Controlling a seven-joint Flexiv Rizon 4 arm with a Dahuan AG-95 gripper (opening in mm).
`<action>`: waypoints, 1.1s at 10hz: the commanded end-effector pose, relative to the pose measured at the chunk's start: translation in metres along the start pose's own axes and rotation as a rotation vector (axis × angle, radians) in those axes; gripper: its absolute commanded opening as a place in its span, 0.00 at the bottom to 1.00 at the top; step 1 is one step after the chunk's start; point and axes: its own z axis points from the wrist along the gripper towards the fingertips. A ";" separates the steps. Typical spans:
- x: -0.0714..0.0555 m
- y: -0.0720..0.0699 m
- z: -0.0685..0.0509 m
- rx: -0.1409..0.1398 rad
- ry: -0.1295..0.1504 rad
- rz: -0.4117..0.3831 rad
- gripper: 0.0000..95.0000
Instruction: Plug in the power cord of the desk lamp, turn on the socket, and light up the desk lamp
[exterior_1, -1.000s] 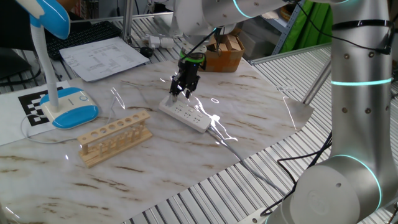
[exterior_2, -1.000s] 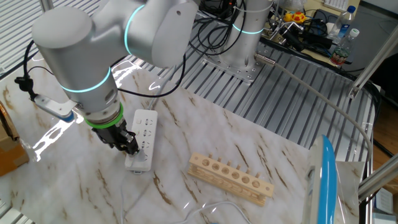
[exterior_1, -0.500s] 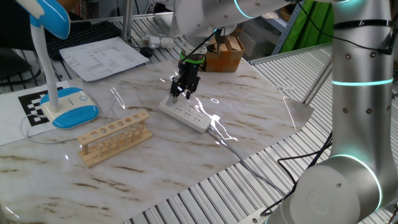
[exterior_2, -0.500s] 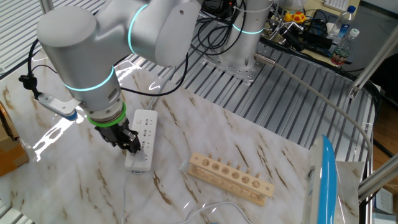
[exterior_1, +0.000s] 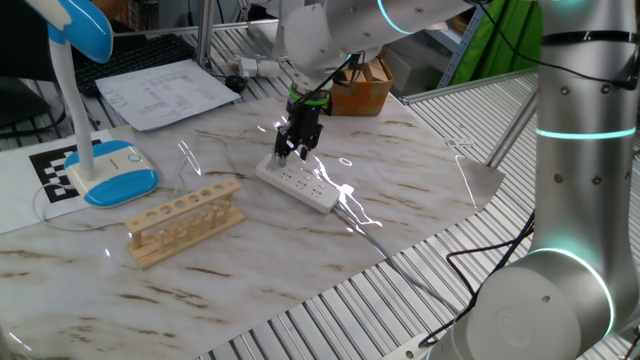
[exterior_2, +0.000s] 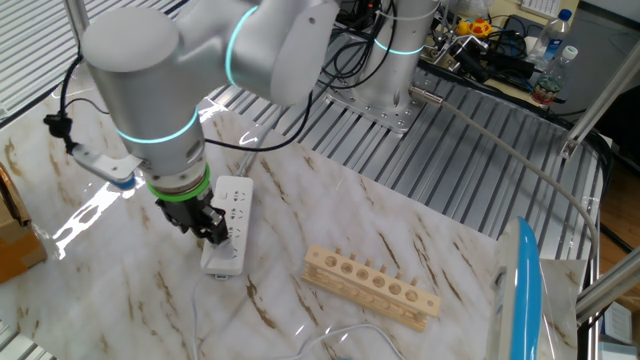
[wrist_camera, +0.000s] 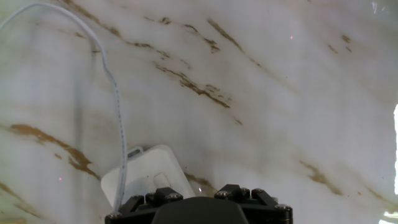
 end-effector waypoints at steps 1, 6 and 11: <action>0.000 -0.001 0.017 -0.003 -0.002 0.005 0.60; 0.000 -0.001 0.017 -0.010 -0.006 0.009 0.60; -0.001 -0.002 0.014 -0.005 -0.005 0.009 0.60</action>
